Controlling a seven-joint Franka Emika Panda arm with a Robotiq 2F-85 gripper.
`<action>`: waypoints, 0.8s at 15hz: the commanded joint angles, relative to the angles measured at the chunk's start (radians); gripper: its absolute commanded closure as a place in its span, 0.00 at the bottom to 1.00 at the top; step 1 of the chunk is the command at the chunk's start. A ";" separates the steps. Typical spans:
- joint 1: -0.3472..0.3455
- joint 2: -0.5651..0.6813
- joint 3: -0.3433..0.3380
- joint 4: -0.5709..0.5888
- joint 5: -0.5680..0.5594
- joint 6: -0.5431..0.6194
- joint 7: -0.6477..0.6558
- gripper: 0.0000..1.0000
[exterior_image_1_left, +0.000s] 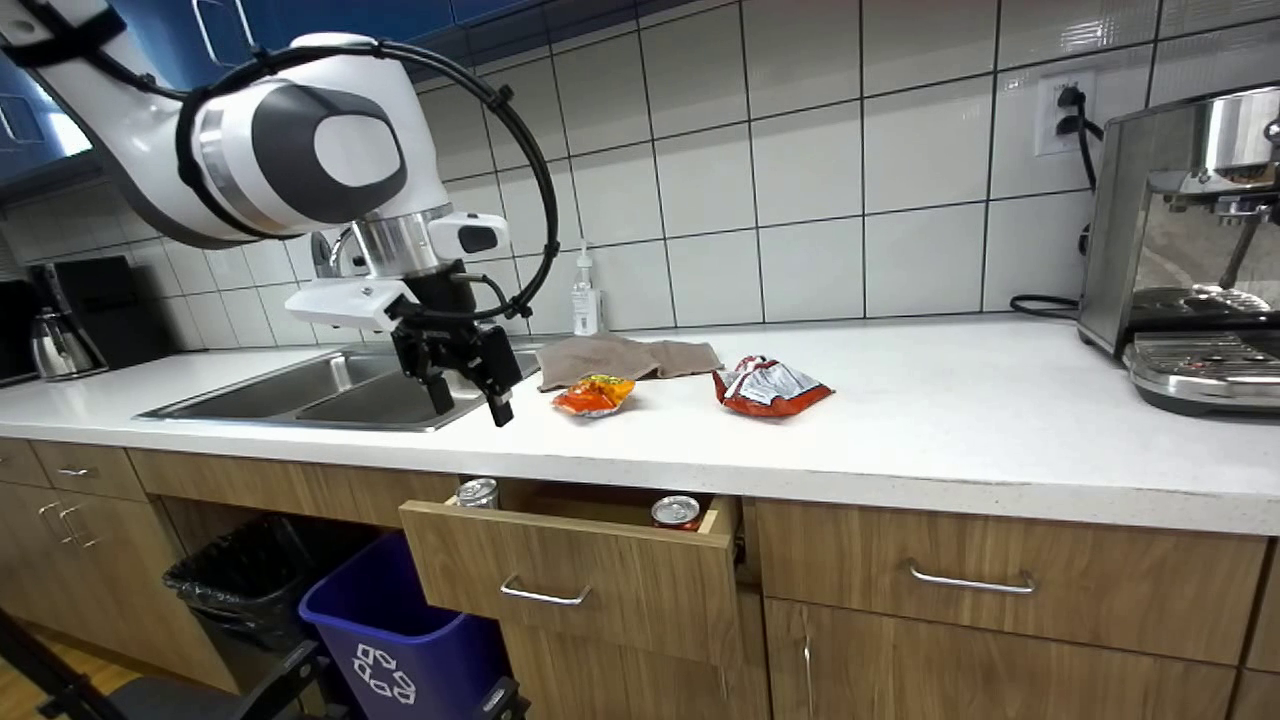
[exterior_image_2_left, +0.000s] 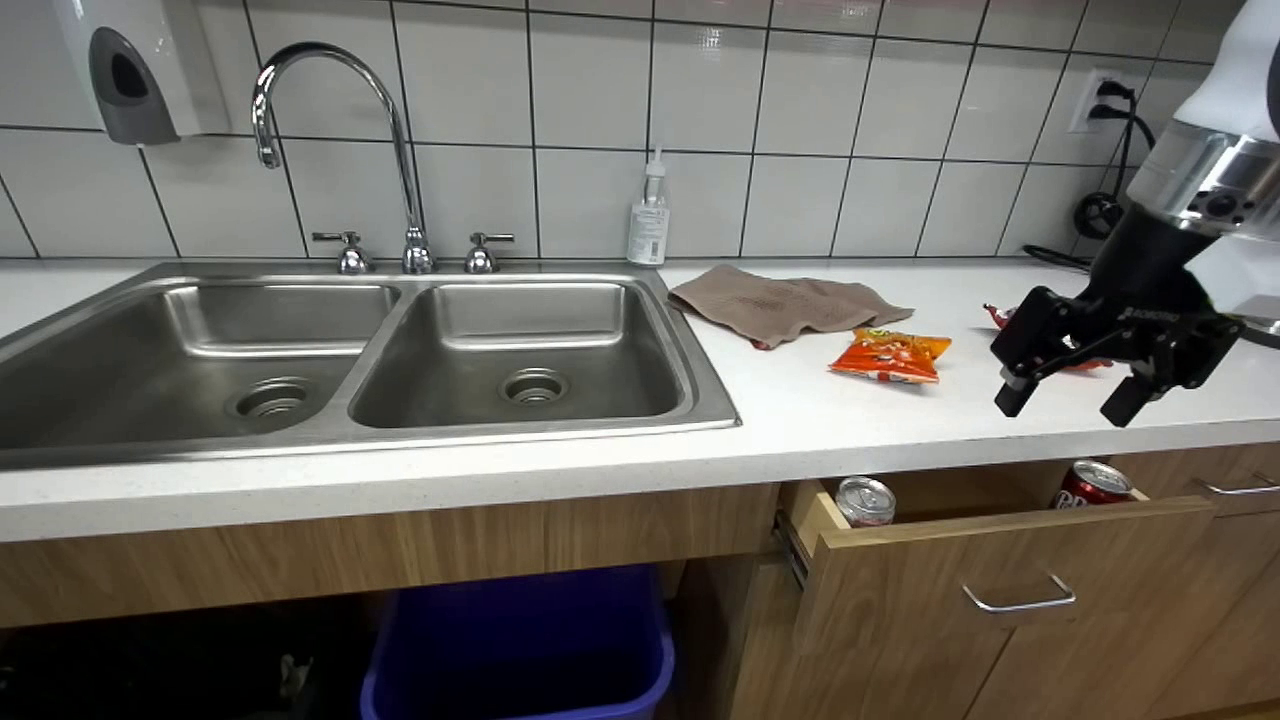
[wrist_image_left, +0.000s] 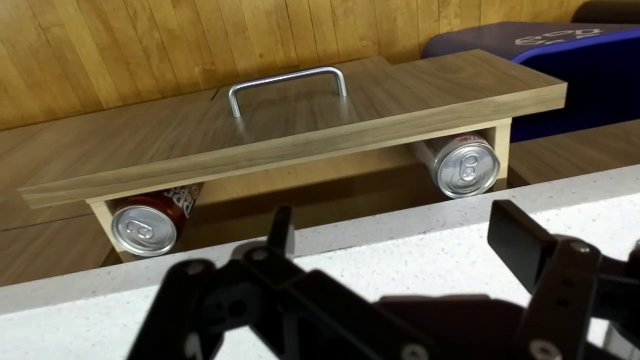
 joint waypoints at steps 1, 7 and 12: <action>-0.032 0.058 0.003 0.002 -0.048 0.050 0.057 0.00; -0.040 0.161 -0.007 0.035 -0.111 0.070 0.119 0.00; -0.027 0.242 -0.041 0.084 -0.239 0.062 0.198 0.00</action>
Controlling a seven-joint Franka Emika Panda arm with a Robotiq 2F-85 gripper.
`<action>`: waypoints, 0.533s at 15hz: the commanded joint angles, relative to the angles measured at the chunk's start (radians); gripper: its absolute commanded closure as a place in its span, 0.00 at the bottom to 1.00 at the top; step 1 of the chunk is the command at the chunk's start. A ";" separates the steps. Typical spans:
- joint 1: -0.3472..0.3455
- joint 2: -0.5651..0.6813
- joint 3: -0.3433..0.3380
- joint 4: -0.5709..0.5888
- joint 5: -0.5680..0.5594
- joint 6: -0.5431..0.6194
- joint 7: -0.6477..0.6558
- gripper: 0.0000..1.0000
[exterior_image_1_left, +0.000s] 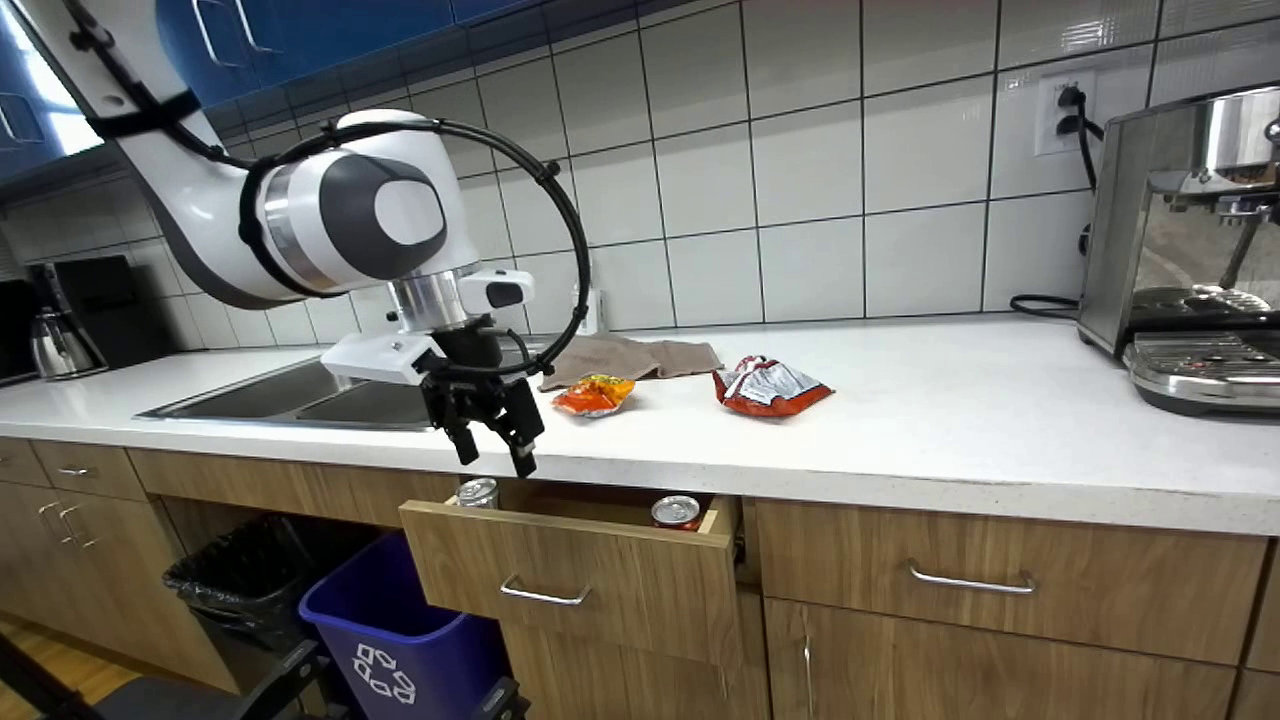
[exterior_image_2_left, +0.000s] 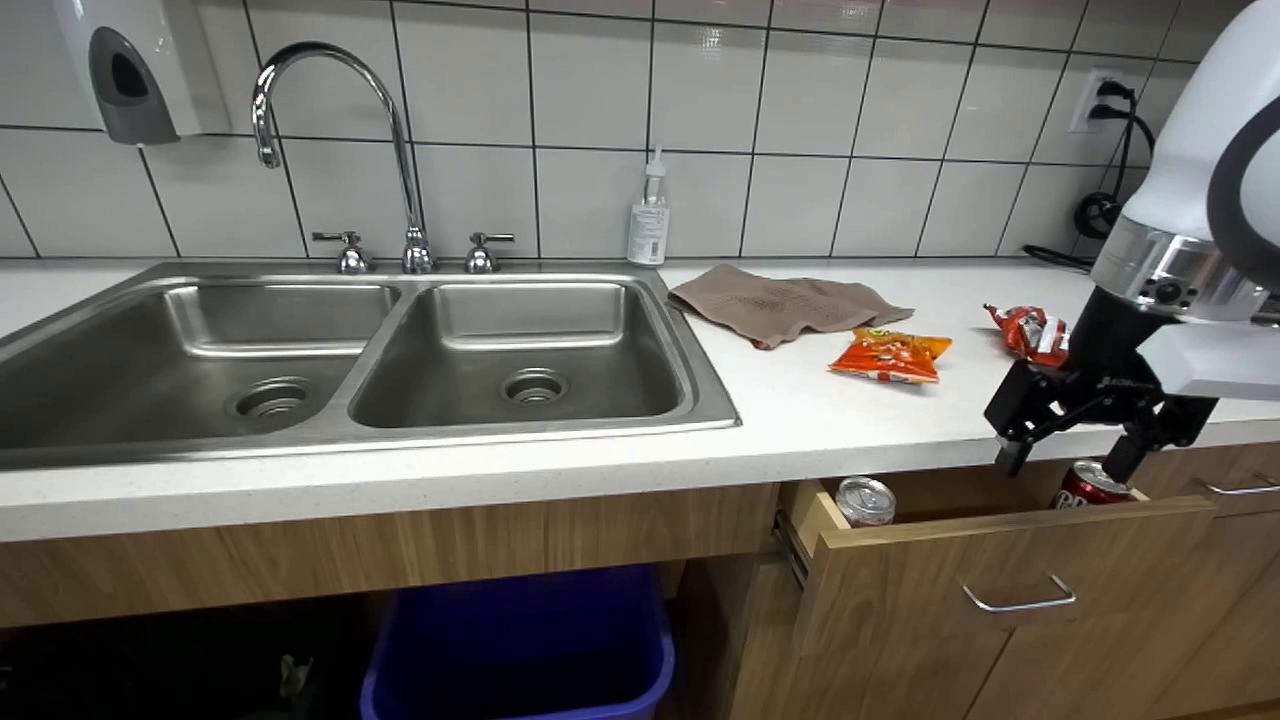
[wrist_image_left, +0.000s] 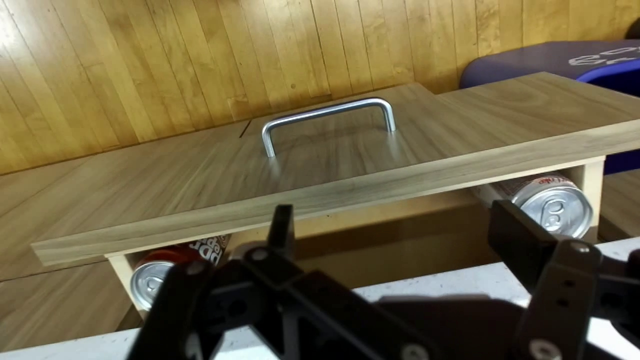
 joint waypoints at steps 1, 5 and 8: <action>0.004 0.073 -0.027 0.060 -0.107 0.000 0.085 0.00; 0.034 0.142 -0.066 0.118 -0.176 -0.007 0.136 0.00; 0.069 0.195 -0.100 0.163 -0.209 -0.007 0.162 0.00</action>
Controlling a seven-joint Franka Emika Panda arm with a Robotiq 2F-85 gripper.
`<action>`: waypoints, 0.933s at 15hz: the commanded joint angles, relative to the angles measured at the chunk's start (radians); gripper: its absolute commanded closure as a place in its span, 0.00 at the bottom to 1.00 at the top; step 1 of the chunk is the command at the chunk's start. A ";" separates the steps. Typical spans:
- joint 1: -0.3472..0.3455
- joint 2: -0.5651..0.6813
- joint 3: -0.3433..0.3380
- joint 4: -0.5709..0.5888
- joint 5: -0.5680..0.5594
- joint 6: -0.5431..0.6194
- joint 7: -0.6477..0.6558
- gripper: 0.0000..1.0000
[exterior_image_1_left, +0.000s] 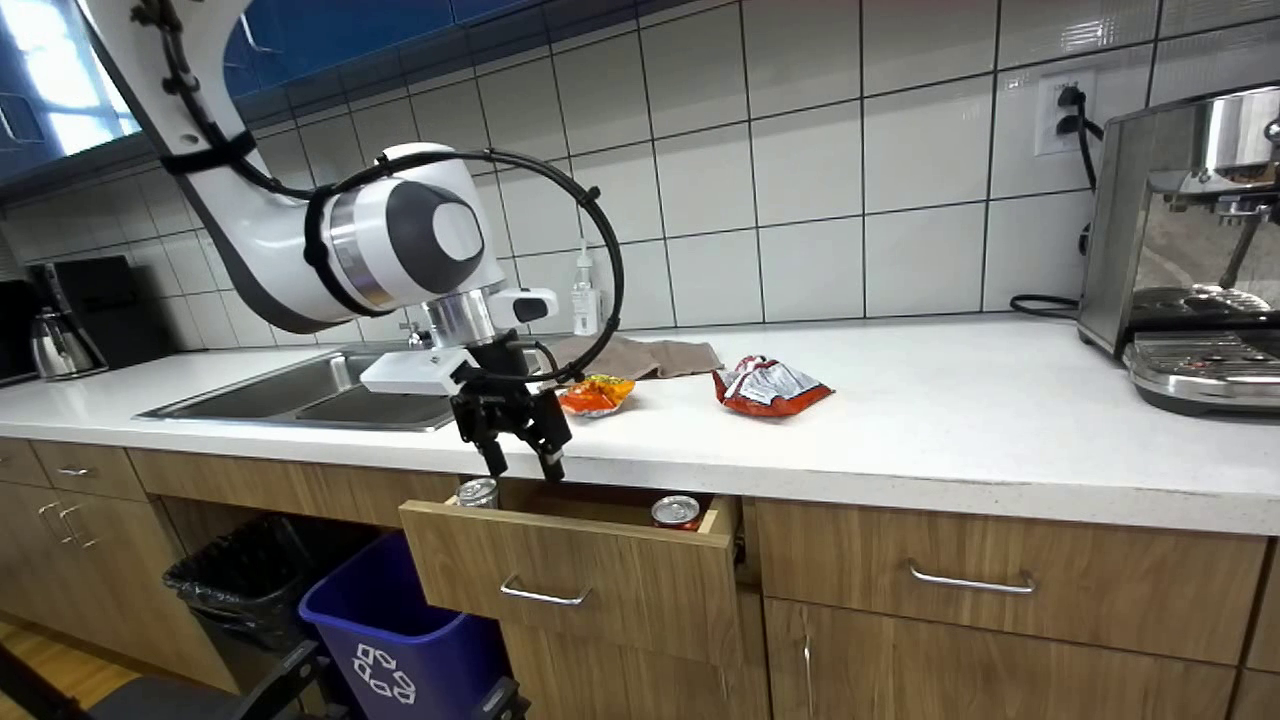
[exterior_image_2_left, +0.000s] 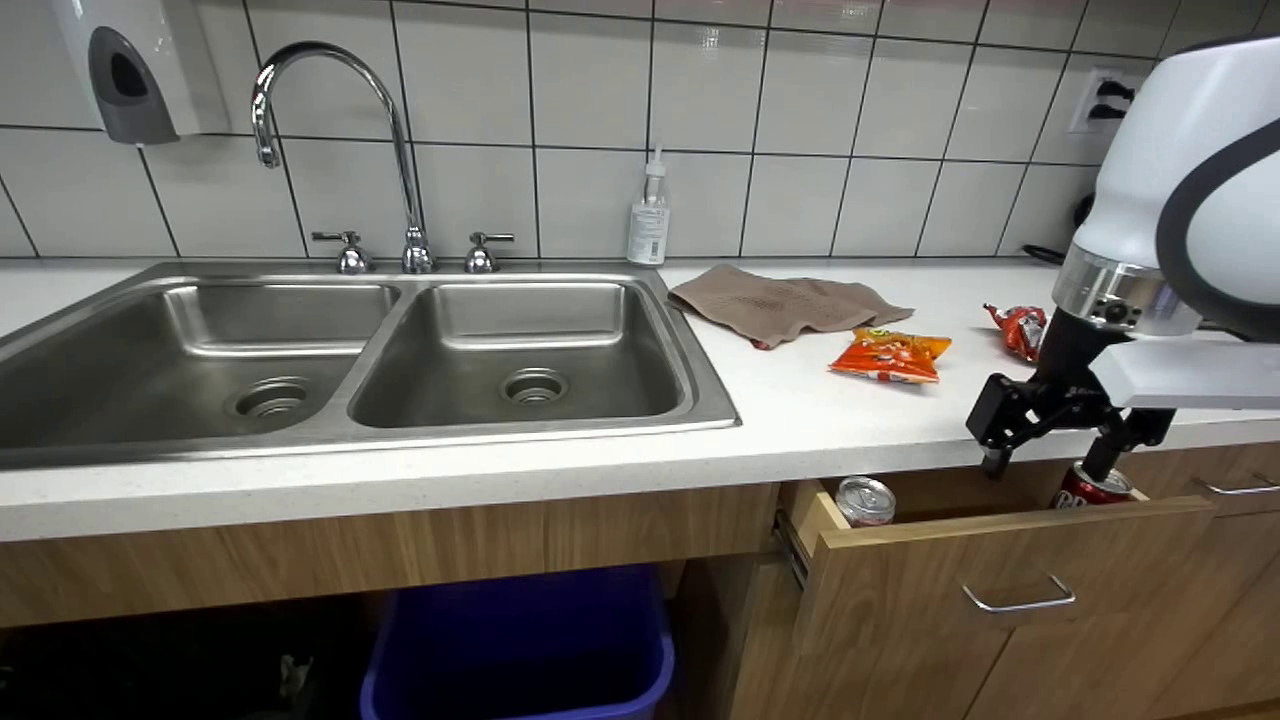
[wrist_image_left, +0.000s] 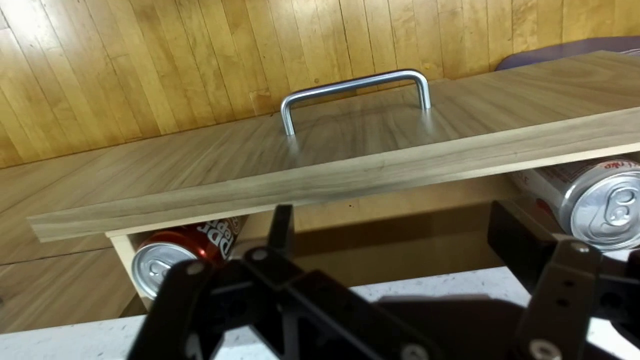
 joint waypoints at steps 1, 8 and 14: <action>0.059 0.079 -0.053 0.074 -0.064 -0.006 0.065 0.00; 0.168 0.188 -0.130 0.148 -0.080 -0.002 0.087 0.00; 0.238 0.252 -0.176 0.180 -0.067 0.007 0.087 0.00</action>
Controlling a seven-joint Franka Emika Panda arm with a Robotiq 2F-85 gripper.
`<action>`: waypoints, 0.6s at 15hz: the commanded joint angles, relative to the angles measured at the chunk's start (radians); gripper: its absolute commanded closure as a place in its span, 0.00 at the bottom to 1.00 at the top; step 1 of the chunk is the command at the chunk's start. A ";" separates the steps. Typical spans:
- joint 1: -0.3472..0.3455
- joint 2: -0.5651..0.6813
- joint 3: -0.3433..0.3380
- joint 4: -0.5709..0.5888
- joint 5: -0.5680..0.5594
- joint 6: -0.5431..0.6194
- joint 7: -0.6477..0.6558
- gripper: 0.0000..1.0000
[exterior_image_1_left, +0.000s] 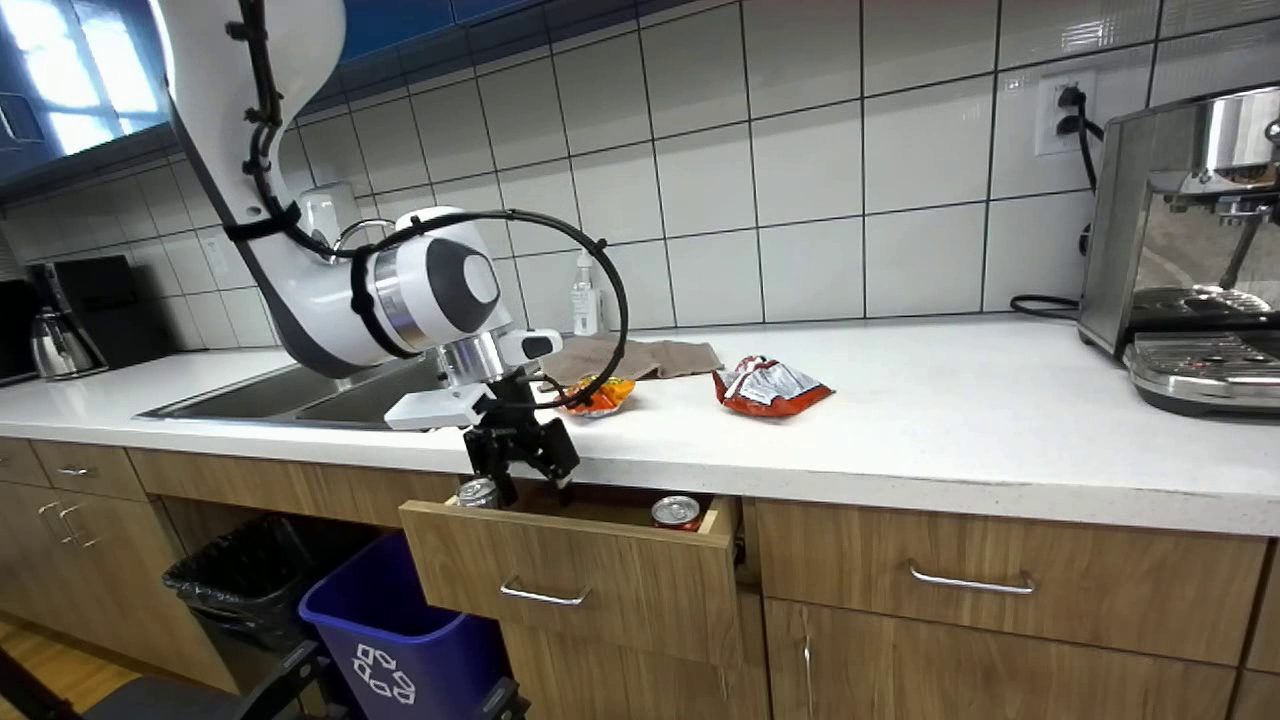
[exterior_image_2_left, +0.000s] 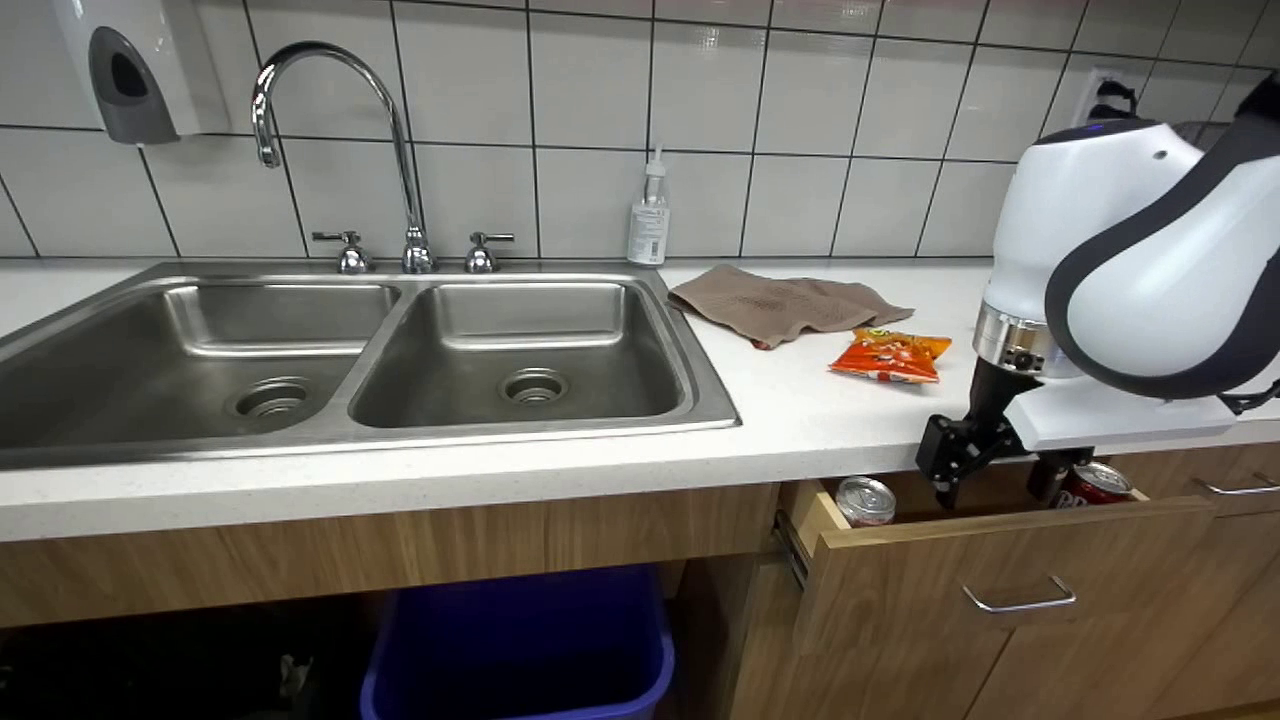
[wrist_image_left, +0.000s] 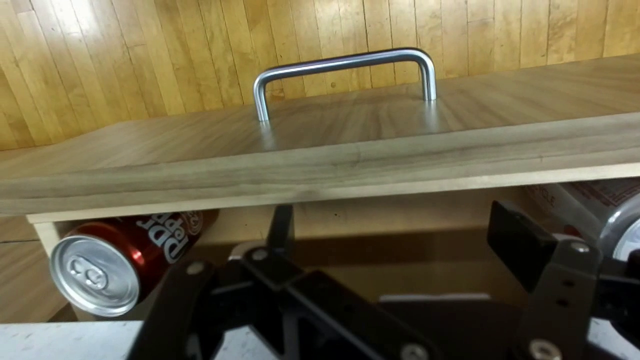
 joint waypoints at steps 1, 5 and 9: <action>0.043 0.045 -0.038 0.036 -0.009 0.008 0.027 0.00; 0.060 0.070 -0.055 0.049 0.001 0.009 0.020 0.00; 0.070 0.074 -0.061 0.039 0.008 0.005 0.017 0.00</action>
